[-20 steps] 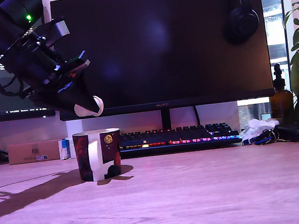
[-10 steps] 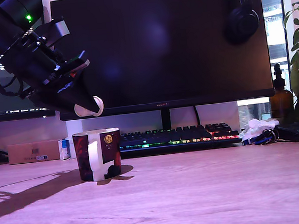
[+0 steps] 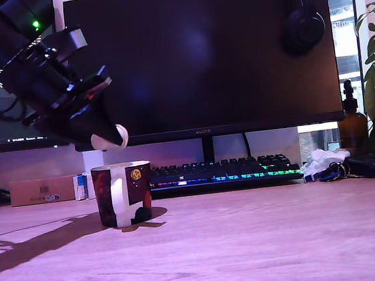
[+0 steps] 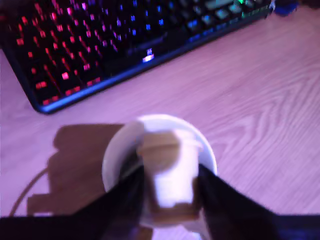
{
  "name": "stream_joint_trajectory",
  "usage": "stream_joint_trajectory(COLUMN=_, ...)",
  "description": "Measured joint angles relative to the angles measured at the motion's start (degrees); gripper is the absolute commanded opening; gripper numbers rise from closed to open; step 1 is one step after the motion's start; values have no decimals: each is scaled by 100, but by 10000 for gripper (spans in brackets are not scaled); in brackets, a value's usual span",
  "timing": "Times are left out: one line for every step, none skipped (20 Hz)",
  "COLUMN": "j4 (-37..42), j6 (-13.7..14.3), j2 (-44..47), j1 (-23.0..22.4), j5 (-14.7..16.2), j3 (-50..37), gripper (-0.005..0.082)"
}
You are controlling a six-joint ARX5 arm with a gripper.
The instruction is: Pick up the coffee capsules on the table and drop them inside the coffee cup
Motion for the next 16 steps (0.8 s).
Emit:
stream_joint_trajectory(j4=-4, j6=0, j2=0, j1=2, j5=0, j3=0, gripper=551)
stream_joint_trajectory(j4=-4, j6=0, j2=0, j1=4, j5=2, j3=0, gripper=551)
stream_joint_trajectory(j4=-4, j6=0, j2=0, j1=7, j5=2, j3=0, gripper=551)
stream_joint_trajectory(j4=-4, j6=0, j2=0, j1=9, j5=2, j3=0, gripper=551)
stream_joint_trajectory(j4=-4, j6=0, j2=0, j1=13, j5=2, j3=0, gripper=551)
stream_joint_trajectory(j4=-4, j6=0, j2=0, j1=15, j5=2, j3=0, gripper=551)
stream_joint_trajectory(j4=-4, j6=0, j2=0, j1=17, j5=2, j3=0, gripper=548)
stream_joint_trajectory(j4=-4, j6=0, j2=0, j1=15, j5=2, j3=0, gripper=537)
stream_joint_trajectory(j4=-4, j6=0, j2=0, j1=15, j5=2, j3=0, gripper=507)
stream_joint_trajectory(j4=-7, j6=0, j2=0, j1=15, j5=2, j3=0, gripper=464)
stream_joint_trajectory(j4=-17, j6=2, j2=0, j1=15, j5=2, j3=0, gripper=408)
stream_joint_trajectory(j4=-37, j6=0, j2=0, j1=15, j5=2, j3=0, gripper=335)
stream_joint_trajectory(j4=-48, j6=0, j2=0, j1=15, j5=7, j3=0, gripper=239)
stream_joint_trajectory(j4=-46, j6=0, j2=0, j1=15, j5=22, j3=0, gripper=131)
stream_joint_trajectory(j4=-46, j6=0, j2=0, j1=17, j5=52, j3=0, gripper=29)
stream_joint_trajectory(j4=-46, j6=0, j2=0, j1=17, j5=98, j3=0, gripper=-29)
